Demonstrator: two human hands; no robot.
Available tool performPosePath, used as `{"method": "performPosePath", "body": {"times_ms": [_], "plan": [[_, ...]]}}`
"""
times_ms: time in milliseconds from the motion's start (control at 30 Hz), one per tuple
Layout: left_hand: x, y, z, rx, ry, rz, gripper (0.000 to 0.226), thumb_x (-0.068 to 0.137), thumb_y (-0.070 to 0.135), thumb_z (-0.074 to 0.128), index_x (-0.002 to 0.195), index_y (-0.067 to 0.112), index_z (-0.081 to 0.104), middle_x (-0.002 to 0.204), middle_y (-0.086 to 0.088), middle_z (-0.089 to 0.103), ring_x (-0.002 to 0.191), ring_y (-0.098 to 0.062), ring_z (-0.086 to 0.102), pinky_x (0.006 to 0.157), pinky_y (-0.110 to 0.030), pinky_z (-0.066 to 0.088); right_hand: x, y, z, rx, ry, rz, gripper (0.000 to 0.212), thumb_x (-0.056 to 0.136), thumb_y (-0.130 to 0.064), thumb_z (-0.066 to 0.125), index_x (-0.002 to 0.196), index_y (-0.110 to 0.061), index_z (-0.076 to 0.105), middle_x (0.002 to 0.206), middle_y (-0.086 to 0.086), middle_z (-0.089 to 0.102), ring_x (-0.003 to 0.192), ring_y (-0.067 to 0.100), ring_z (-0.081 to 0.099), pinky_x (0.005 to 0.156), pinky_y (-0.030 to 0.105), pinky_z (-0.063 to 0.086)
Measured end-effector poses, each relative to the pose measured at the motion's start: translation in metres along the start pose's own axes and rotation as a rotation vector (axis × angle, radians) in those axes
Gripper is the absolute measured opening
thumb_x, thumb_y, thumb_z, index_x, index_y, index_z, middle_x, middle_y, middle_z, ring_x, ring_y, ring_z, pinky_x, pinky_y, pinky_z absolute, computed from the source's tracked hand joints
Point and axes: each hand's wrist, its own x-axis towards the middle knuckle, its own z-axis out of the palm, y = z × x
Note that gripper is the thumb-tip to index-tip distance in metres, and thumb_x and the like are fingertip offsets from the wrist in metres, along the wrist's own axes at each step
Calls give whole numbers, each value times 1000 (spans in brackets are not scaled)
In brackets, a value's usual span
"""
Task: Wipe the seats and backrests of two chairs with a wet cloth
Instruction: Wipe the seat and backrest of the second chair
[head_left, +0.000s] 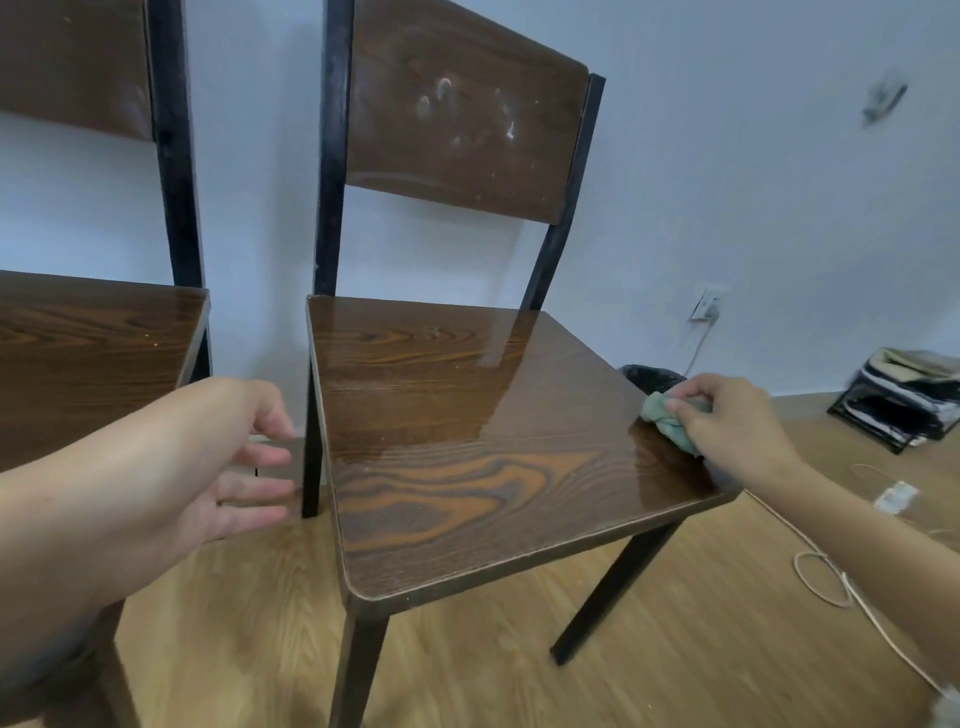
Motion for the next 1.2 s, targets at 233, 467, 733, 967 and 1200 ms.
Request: {"method": "performPosePath", "body": {"times_ms": [233,467,733,967,1200], "plan": [[13,-5,3,11,26,-7,25,84,6,58,109,9,61,109,-22,62,92,-43,64,64,-47,54,-109,-62,-1,163,-57,-205,6,92,-24,72,94,-29,75,86,-20,70,87,-7,63,67,7,44],[14,1,10,61,46,-30,19,83,7,60,102,8,60,110,-22,64,100,-46,62,72,-53,54,-132,-123,-8,438,-419,-302,5,91,-27,74,92,-30,77,87,-9,79,83,7,75,77,30,61],[10,18,24,50,-57,-15,6,93,7,55,97,5,59,114,-25,61,108,-46,60,101,-56,45,81,-99,47,294,-73,-47,15,96,-11,65,103,-19,76,91,6,70,92,24,70,60,20,44],[21,22,21,33,-93,-12,5,94,6,54,92,5,58,97,-20,62,91,-40,61,101,-55,44,154,-113,118,285,21,83,20,91,-6,71,110,-3,78,117,10,71,104,28,68,96,36,57],[30,26,22,22,-58,-40,6,95,6,54,94,2,59,97,-19,61,105,-41,61,100,-54,46,130,-190,148,334,-139,-184,25,93,-6,70,117,-8,77,128,10,72,123,25,63,110,30,45]]}}
